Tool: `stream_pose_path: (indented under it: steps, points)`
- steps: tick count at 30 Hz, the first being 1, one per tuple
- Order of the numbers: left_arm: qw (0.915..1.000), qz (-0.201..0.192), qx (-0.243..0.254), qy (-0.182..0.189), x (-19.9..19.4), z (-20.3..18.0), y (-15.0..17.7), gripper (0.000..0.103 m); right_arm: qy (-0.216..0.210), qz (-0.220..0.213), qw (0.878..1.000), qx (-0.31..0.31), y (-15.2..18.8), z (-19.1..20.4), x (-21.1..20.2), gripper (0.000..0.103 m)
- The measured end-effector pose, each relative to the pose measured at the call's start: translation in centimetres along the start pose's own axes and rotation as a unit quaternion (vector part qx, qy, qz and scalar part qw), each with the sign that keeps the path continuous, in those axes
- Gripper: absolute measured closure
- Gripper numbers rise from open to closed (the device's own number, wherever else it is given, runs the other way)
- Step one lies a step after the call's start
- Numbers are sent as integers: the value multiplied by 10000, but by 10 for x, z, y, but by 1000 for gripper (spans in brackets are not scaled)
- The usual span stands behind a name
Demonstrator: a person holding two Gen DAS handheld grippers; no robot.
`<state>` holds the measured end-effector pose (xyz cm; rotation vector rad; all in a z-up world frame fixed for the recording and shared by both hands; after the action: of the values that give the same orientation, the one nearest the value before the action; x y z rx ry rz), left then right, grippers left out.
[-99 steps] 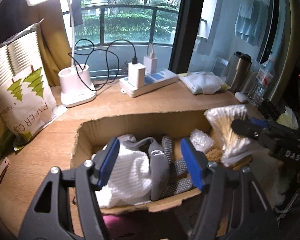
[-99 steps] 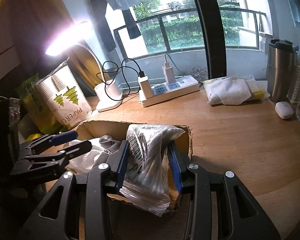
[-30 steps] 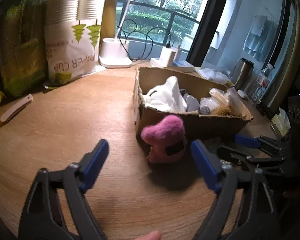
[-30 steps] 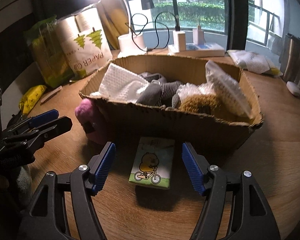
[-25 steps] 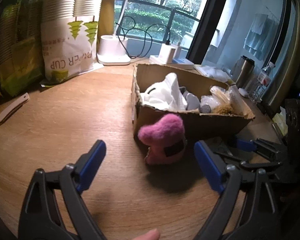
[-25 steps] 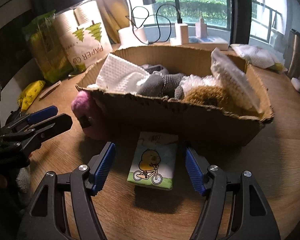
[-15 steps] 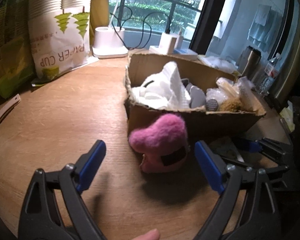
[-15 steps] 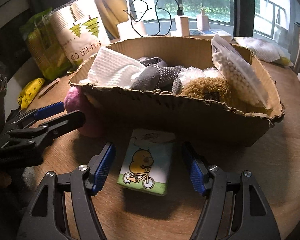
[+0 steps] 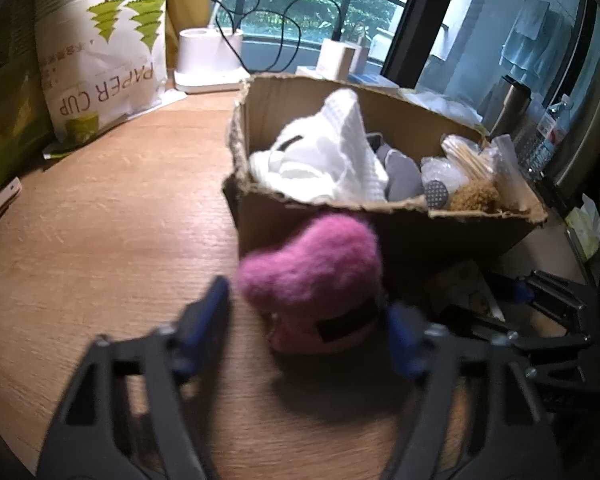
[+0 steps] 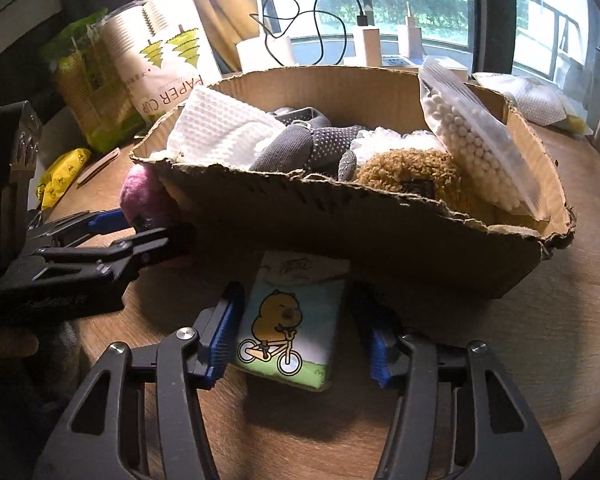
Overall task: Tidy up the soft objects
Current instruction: 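Grasp the pink felt toy with the left gripper while the right grasps the cartoon tissue pack, then carry the pink toy and tissue pack over the box and open both grippers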
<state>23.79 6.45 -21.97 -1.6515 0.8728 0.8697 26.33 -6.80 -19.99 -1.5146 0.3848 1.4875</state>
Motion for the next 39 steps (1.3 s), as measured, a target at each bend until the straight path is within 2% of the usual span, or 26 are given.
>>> stream_pose_path:
  steps: [2,5,39]
  points:
    - [10000,15,32,35,0,-2,0,55,-3,-1,10000,-9,1,0,-1,46]
    - [9999,-32,127,29,-3,-7,2,60,-9,-38,10000,-33,2,1,-5,46]
    - [9963,-710,453,174,-69,-32,17,67,-55,-530,9983,-243,16,19,-49,46]
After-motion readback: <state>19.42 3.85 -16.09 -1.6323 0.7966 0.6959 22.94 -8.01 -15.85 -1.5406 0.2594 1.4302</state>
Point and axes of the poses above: each gripper's, at about its wrist camera, not at the fingertips, and x roughly the way its jaws point, z to its left, y to its underside, the point moved 5 cm from there along x, roughly the way its jaws point, and after that the axes turned 12 degrees about z, right-handed, at the moved point
